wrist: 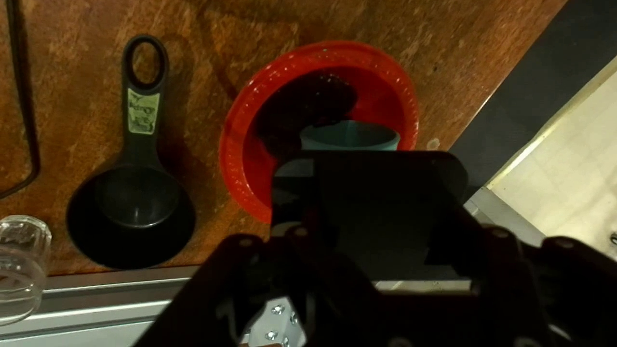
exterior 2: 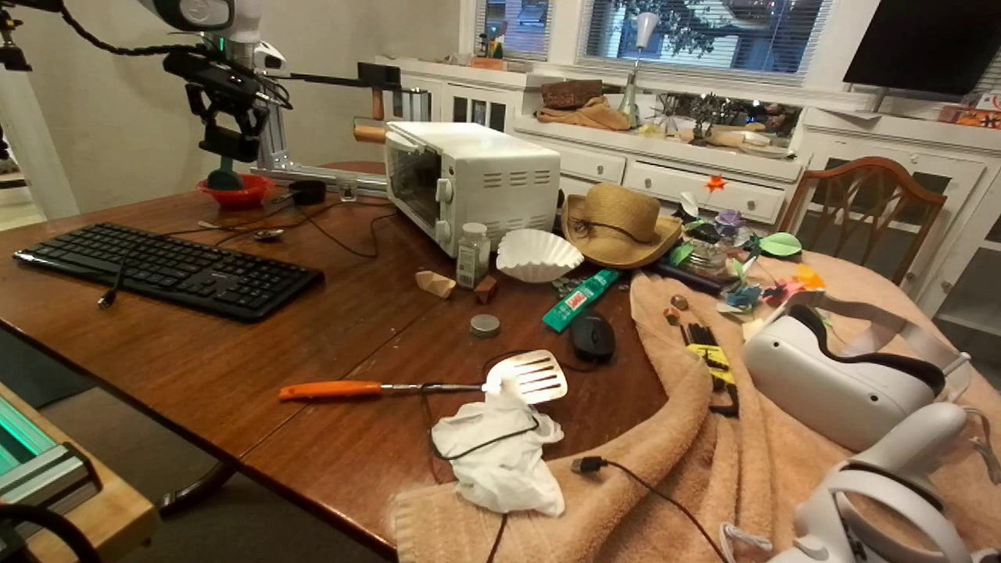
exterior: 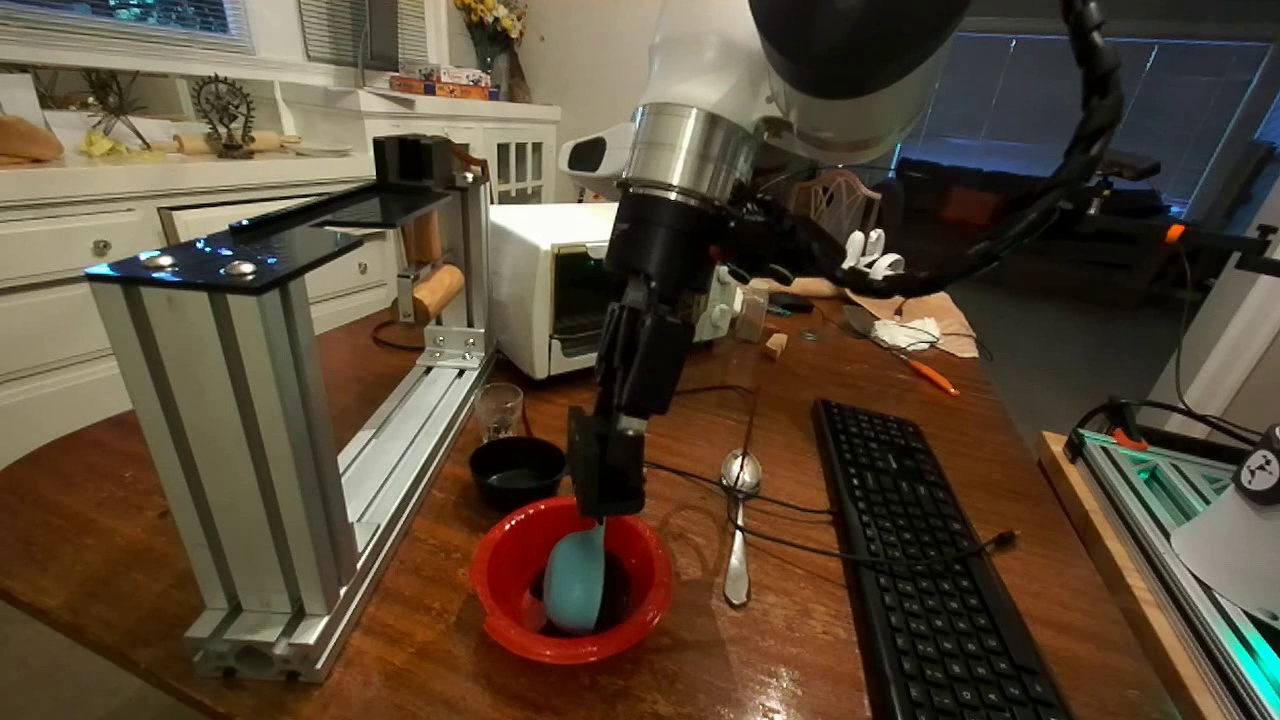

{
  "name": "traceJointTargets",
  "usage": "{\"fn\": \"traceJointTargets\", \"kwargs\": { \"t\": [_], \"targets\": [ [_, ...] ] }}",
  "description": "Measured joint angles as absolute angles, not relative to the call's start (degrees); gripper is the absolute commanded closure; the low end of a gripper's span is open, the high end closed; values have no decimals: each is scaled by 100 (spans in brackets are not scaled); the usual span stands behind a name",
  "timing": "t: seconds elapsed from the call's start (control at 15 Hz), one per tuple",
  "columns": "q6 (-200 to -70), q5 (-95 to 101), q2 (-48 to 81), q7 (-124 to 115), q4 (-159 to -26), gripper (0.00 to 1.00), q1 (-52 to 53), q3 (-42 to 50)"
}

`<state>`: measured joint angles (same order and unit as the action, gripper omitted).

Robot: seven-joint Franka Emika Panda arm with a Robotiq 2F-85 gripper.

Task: Pick up the blue scooper from the rack on the left and use it to stir the contents of the red bowl

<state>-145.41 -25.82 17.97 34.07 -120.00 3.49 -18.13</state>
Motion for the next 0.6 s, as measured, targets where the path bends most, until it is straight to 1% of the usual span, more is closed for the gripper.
{"fn": "traceJointTargets", "kwargs": {
  "t": [0.33, 0.6],
  "targets": [
    [-15275, -2600, 1960, 3381, -12009, 65, 351, -1823],
    [-15363, -2185, 1987, 3099, -12023, 65, 360, -1755]
  ]
}}
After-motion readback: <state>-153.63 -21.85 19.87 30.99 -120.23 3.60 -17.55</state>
